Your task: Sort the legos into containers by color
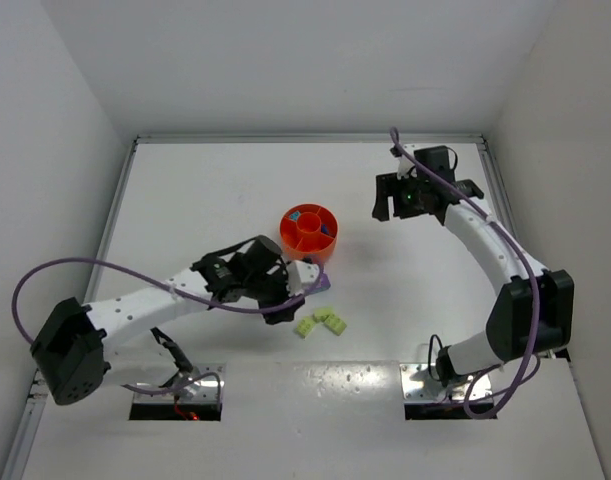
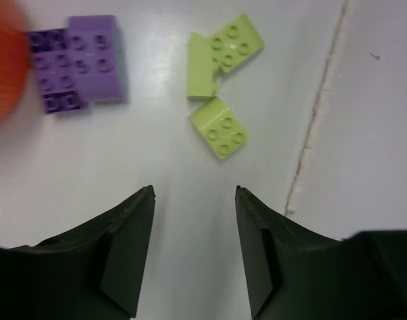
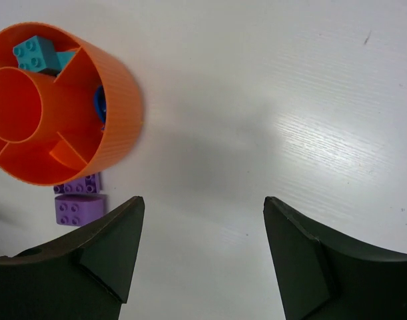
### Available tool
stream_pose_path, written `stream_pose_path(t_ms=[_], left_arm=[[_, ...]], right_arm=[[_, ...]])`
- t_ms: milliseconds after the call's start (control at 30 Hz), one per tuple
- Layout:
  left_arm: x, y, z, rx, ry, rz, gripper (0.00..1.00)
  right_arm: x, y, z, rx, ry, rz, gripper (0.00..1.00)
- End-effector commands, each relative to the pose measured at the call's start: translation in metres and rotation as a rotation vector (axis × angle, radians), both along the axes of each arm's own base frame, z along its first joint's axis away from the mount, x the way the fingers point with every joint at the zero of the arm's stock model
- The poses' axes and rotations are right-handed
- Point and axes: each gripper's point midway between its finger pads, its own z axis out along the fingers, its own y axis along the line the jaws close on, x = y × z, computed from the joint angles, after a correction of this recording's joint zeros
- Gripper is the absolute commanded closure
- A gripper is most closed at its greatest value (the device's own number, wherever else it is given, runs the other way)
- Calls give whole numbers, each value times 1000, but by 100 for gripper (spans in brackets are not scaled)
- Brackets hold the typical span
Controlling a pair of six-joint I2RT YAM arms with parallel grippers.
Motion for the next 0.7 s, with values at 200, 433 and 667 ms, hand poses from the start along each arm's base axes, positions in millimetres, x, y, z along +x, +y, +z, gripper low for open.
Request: stream_pose_path(t_ms=[200, 433, 667], left_arm=[[-27, -40, -30, 157, 56, -20, 41], [-34, -47, -48, 205, 112, 4, 36], [-56, -60, -64, 252, 131, -54, 31]], right_arm=[[7, -22, 22, 95, -39, -78, 28], [10, -26, 24, 126, -35, -78, 26], [11, -29, 22, 144, -24, -78, 26]])
